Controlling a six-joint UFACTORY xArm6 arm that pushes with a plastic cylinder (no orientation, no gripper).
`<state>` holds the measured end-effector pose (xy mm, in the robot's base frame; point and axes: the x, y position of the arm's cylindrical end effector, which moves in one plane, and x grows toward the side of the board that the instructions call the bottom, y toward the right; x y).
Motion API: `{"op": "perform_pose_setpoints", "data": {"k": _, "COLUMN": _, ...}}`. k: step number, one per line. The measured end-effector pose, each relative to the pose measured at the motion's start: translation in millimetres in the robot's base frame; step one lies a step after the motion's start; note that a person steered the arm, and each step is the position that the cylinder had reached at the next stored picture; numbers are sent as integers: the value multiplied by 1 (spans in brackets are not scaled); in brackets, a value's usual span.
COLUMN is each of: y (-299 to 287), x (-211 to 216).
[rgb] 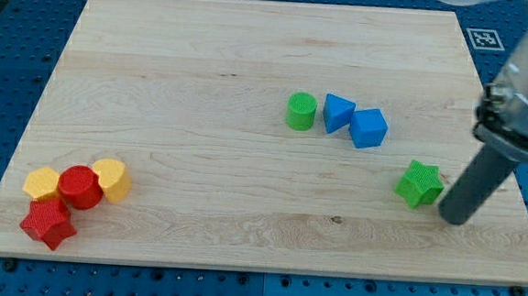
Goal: Move the green star below to the blue cube
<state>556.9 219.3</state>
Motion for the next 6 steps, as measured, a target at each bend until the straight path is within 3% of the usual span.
{"op": "perform_pose_setpoints", "data": {"k": 2, "y": 14, "x": -22}}
{"op": "perform_pose_setpoints", "data": {"k": 5, "y": -84, "x": -11}}
{"op": "perform_pose_setpoints", "data": {"k": 6, "y": -81, "x": -8}}
